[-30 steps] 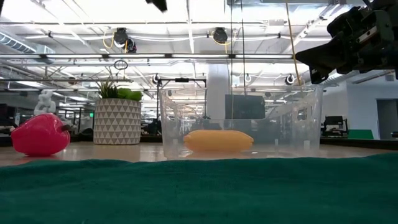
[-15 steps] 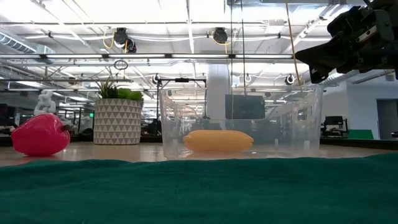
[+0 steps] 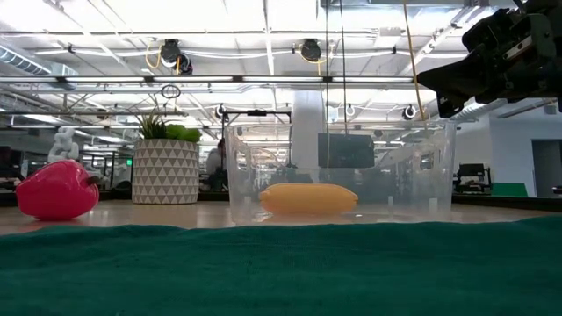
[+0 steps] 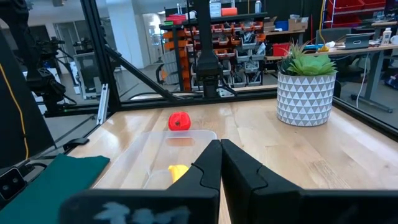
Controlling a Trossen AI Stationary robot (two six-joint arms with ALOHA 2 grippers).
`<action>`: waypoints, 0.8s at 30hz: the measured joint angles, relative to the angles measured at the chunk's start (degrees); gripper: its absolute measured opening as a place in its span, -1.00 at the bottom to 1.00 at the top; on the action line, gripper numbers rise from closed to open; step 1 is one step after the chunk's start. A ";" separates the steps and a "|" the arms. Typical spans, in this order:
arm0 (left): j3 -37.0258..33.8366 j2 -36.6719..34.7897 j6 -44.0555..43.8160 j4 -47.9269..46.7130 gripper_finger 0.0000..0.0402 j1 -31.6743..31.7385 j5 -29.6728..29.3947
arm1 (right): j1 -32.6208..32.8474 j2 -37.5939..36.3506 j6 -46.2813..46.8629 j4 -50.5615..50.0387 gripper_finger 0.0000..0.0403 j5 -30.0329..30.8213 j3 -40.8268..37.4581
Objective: Pick and placing Produce into tupperware
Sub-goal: Put the grapes into the transparent bin
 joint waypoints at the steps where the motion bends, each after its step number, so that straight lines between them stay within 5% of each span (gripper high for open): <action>1: 0.00 0.00 -0.01 -0.41 -0.88 0.57 0.95 | 0.00 0.00 0.00 0.00 -1.00 0.00 0.02; 10: -0.25 -1.65 2.37 6.19 -0.88 1.93 5.92 | -0.02 0.00 0.00 -0.37 -1.00 0.00 0.02; 24: -4.19 -7.75 4.14 13.43 -0.88 1.54 3.19 | 0.00 0.48 -0.02 -0.70 -1.00 0.01 0.02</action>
